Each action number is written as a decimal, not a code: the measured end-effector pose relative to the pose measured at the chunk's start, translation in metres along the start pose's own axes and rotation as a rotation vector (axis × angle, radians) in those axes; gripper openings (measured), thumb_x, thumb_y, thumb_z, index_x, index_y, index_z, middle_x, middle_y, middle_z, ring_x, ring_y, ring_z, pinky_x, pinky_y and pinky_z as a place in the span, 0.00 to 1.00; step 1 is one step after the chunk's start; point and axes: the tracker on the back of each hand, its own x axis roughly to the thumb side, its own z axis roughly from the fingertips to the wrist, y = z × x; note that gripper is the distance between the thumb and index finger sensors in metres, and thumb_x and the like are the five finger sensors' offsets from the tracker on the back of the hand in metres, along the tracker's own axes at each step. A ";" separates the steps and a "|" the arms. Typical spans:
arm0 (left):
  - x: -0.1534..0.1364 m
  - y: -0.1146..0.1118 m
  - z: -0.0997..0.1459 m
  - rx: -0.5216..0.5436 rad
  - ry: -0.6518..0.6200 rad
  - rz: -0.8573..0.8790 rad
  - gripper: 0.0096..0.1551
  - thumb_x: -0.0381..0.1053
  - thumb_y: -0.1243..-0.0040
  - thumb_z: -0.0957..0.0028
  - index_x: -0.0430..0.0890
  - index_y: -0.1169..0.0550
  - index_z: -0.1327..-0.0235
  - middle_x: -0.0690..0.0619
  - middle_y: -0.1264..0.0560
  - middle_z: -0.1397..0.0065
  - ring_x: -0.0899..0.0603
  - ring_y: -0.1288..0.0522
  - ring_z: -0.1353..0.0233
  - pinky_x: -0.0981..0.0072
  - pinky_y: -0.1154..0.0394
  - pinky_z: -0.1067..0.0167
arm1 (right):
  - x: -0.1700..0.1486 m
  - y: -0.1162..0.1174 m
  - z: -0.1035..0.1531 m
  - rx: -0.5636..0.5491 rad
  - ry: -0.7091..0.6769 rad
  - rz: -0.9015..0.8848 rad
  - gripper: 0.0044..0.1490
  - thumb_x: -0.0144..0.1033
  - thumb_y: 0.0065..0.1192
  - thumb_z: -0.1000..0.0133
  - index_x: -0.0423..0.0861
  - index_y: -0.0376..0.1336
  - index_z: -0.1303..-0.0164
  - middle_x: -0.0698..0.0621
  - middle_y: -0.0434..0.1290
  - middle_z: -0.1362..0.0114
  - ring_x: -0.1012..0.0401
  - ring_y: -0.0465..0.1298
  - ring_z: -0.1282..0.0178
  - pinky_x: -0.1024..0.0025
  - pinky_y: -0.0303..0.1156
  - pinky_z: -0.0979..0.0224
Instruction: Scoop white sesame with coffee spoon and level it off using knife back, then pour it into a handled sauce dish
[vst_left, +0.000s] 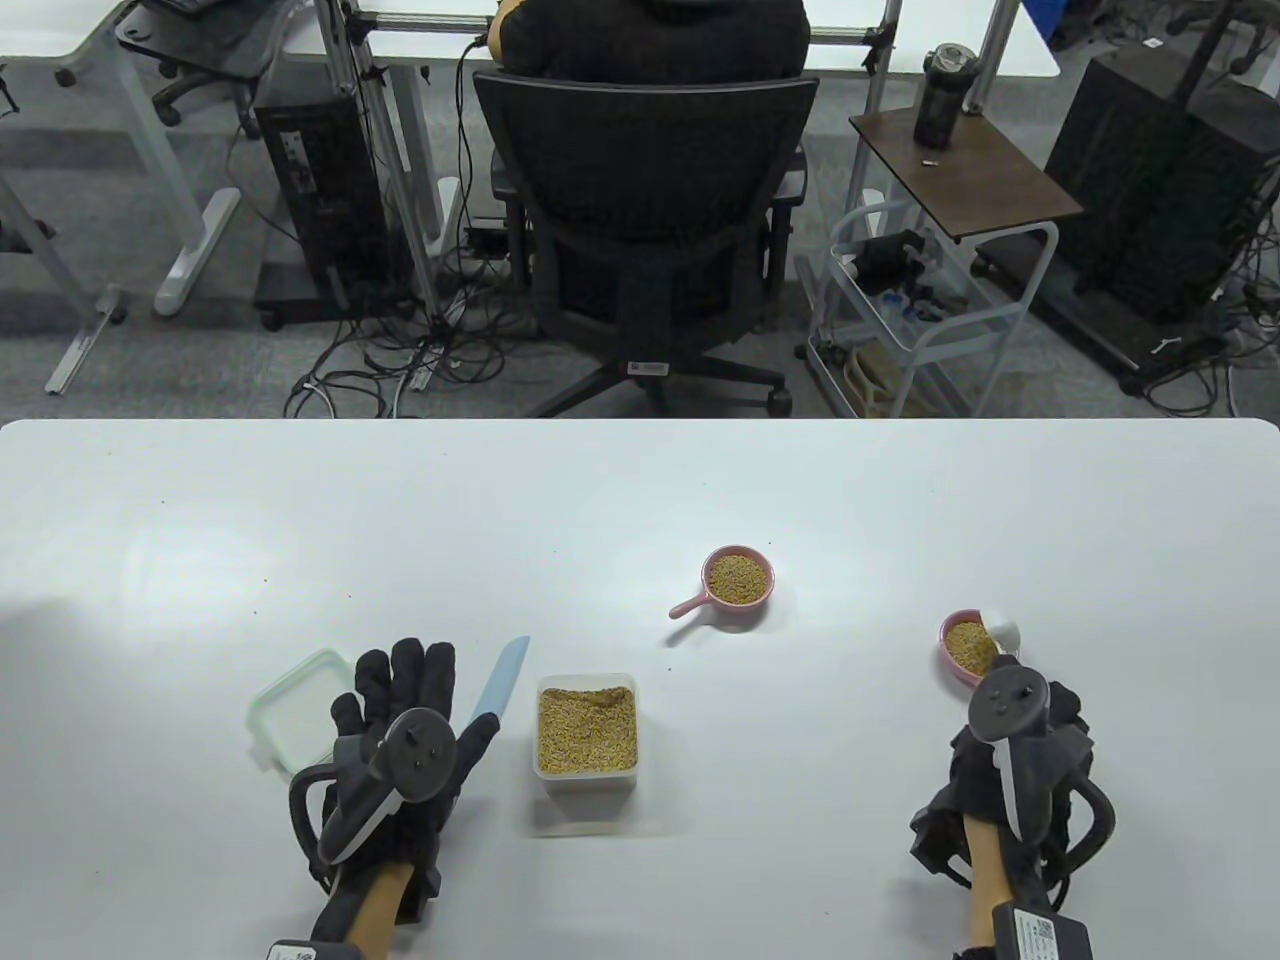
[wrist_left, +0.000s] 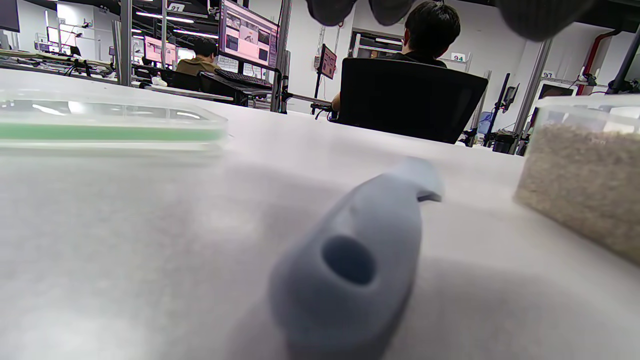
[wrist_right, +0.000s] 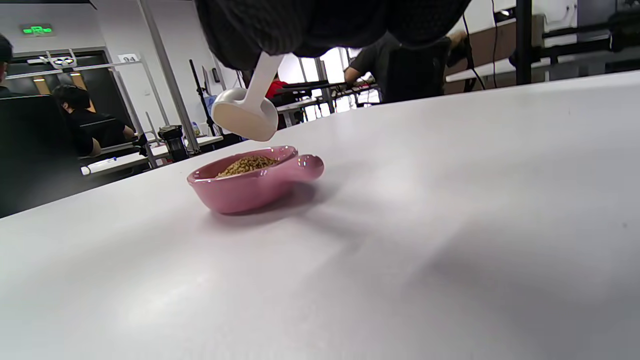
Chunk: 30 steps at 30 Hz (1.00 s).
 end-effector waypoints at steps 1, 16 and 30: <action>0.000 0.000 0.000 0.001 0.000 0.001 0.51 0.77 0.56 0.42 0.59 0.51 0.08 0.52 0.52 0.05 0.35 0.59 0.10 0.37 0.55 0.20 | 0.001 -0.002 0.002 -0.005 -0.014 -0.002 0.30 0.27 0.60 0.36 0.63 0.66 0.25 0.47 0.64 0.21 0.56 0.70 0.37 0.49 0.63 0.22; -0.001 0.000 0.000 0.014 -0.002 0.006 0.51 0.77 0.56 0.42 0.59 0.51 0.08 0.51 0.52 0.05 0.35 0.59 0.10 0.37 0.55 0.20 | 0.027 -0.003 0.039 0.194 -0.361 -0.398 0.24 0.36 0.68 0.39 0.54 0.72 0.32 0.48 0.78 0.38 0.63 0.79 0.56 0.56 0.78 0.39; -0.004 0.000 0.000 0.004 0.007 0.001 0.51 0.77 0.56 0.42 0.60 0.51 0.08 0.52 0.53 0.05 0.34 0.59 0.11 0.36 0.55 0.20 | 0.059 0.045 0.060 0.312 -0.433 -0.328 0.22 0.42 0.75 0.42 0.54 0.76 0.38 0.48 0.82 0.44 0.66 0.80 0.61 0.59 0.81 0.44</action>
